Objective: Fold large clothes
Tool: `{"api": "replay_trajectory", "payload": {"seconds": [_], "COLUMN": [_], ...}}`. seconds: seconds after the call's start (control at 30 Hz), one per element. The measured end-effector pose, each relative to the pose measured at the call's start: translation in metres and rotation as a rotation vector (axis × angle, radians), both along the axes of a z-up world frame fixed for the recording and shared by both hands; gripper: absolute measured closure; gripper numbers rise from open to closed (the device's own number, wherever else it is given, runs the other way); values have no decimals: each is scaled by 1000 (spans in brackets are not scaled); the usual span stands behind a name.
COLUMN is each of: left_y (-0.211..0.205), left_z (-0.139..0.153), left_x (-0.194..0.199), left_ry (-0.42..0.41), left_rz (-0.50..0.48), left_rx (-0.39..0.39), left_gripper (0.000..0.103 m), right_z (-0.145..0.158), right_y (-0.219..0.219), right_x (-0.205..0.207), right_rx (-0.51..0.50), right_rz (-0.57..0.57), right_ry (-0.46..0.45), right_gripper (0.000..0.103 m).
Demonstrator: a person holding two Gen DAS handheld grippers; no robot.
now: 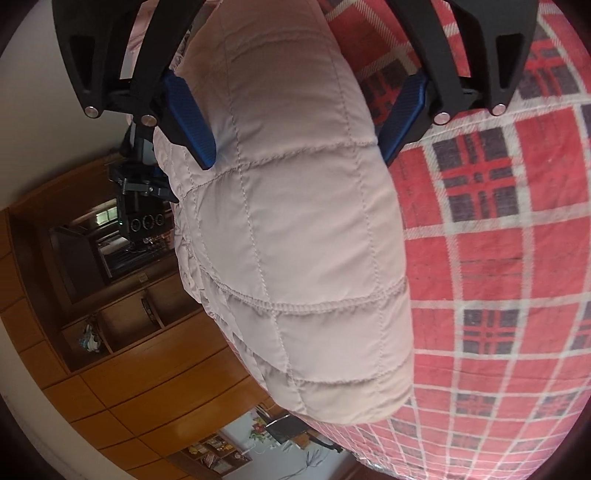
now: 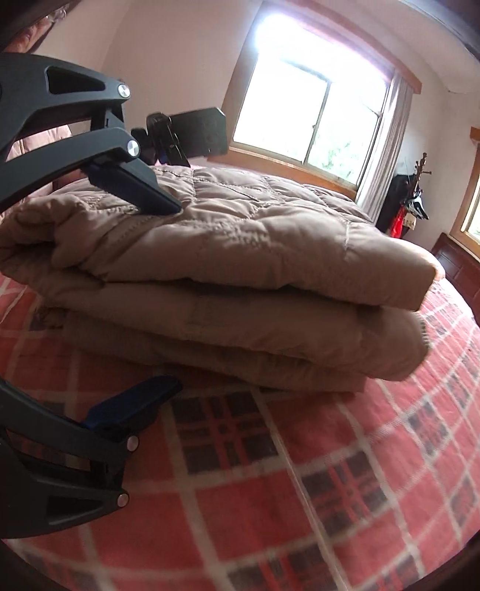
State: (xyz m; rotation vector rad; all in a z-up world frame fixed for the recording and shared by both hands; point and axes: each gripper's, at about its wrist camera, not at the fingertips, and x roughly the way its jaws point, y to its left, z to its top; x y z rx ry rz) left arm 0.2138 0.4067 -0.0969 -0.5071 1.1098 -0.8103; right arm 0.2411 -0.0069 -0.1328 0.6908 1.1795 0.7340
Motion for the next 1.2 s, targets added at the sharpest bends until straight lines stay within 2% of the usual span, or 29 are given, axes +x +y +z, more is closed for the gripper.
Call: {"api": "replay_trajectory", "payload": {"seconds": [0.07, 0.17, 0.23, 0.3, 0.33, 0.4, 0.5, 0.63, 0.77, 0.87, 0.97, 1.2], "left_y": [-6, -13, -14, -12, -11, -2, 2, 14, 37, 61, 90, 149], "left_z": [-1, -4, -5, -3, -2, -3, 4, 22, 46, 57, 59, 27], "left_x": [3, 6, 6, 4, 2, -1, -6, -14, -16, -9, 3, 36], "left_ry": [5, 10, 5, -6, -11, -19, -45, -100, -165, -194, -209, -152], "left_rz": [-12, -21, -22, -13, -8, -6, -2, 10, 49, 97, 149, 264], "left_rx": [-10, -26, -36, -26, -27, -45, -68, -113, -127, -128, -118, -83], "left_gripper": [12, 12, 14, 22, 29, 39, 47, 52, 52, 52, 51, 50], "right_z": [-3, 0, 2, 6, 9, 15, 26, 52, 77, 93, 102, 67], "right_y": [5, 22, 36, 42, 45, 47, 53, 66, 84, 117, 147, 218], "right_x": [2, 7, 8, 8, 12, 11, 5, 1, 9, 31, 57, 118], "right_rx": [30, 1, -17, -20, -17, -23, -51, -79, -88, -111, -115, -130], "right_rz": [18, 57, 67, 71, 70, 73, 71, 83, 109, 135, 160, 220], "right_ry": [3, -30, -45, -49, -50, -72, -121, -181, -230, -272, -269, -191], "right_gripper": [11, 11, 16, 32, 35, 48, 58, 62, 62, 62, 62, 62]}}
